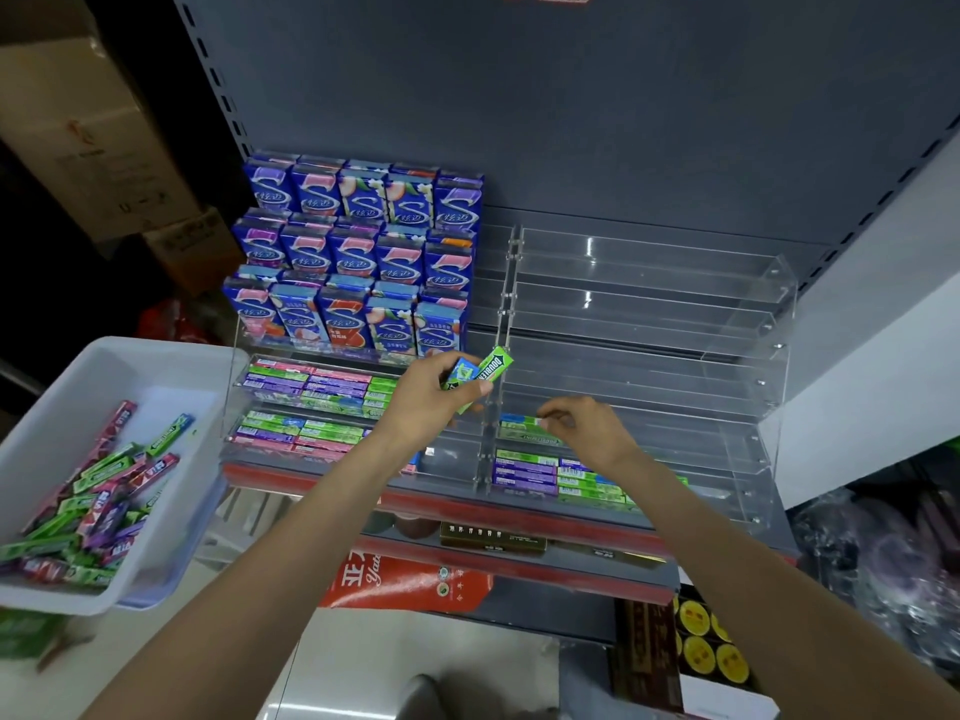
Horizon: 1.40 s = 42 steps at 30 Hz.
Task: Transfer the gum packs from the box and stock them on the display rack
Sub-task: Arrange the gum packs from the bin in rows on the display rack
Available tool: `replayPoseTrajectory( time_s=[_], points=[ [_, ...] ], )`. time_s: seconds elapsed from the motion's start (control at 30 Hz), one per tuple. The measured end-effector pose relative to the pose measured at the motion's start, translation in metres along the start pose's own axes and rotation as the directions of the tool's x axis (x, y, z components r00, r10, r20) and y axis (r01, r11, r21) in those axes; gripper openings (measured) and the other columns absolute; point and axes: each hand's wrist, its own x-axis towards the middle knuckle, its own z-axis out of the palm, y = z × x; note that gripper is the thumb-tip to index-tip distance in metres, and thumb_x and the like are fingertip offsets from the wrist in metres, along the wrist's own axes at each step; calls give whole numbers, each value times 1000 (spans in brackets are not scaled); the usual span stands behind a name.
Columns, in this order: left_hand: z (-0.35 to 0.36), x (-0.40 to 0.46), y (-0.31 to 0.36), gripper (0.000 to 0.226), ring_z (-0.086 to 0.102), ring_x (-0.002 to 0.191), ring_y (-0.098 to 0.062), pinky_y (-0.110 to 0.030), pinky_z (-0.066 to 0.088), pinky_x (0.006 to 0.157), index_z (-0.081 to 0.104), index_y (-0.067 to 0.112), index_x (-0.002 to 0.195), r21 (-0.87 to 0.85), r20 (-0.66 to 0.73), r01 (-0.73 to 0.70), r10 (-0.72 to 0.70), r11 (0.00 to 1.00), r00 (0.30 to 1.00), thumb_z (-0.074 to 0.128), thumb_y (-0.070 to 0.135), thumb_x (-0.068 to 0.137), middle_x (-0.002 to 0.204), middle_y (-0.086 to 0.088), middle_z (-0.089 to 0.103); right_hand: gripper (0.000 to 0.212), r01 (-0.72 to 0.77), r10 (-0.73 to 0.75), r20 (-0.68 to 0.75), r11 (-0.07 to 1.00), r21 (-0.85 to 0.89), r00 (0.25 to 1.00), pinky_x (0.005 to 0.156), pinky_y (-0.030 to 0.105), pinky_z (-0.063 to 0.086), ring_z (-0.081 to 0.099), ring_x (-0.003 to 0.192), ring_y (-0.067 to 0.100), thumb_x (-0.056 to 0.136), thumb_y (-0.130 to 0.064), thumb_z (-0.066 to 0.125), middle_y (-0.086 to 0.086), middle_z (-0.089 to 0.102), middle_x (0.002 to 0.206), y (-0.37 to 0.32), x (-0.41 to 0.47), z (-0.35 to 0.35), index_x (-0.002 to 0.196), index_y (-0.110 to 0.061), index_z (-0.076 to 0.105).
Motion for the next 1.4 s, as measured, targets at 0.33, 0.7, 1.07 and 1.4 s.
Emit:
replayPoseTrajectory(
  time_s=[0.33,0.7,1.07,1.4],
  points=[
    [2,3,0,15,61,79,-17,-26,46,68,61,13,91,91,17,-15,14,996,1000,72,12,81,93,-10,69,22,74,-21,-171,949,307,985,83,19,45,60,95,11,94,-25,54,-2,68,104,-13,-9,-14,110,-16,66],
    [12,11,8,11,66,83,-21,-30,51,64,62,11,96,40,-87,-5,8,999,996,57,21,94,93,-11,68,21,148,23,-263,777,612,965,85,28,55,67,73,7,83,1,64,2,69,84,-1,-14,-30,97,-14,67],
    [4,6,-1,24,64,76,-3,-9,49,62,54,8,120,-46,-15,-38,37,998,999,48,6,97,93,3,62,17,36,60,-317,956,290,947,72,2,43,61,88,13,90,-5,59,6,67,97,17,-3,6,105,-8,66],
    [2,10,-5,20,67,81,-15,-24,54,78,59,14,106,-39,-5,-15,15,999,1000,55,0,92,98,-2,66,25,50,-113,-161,935,-351,981,80,32,53,60,97,24,94,-4,49,10,62,110,6,1,9,112,-9,66]
  ],
)
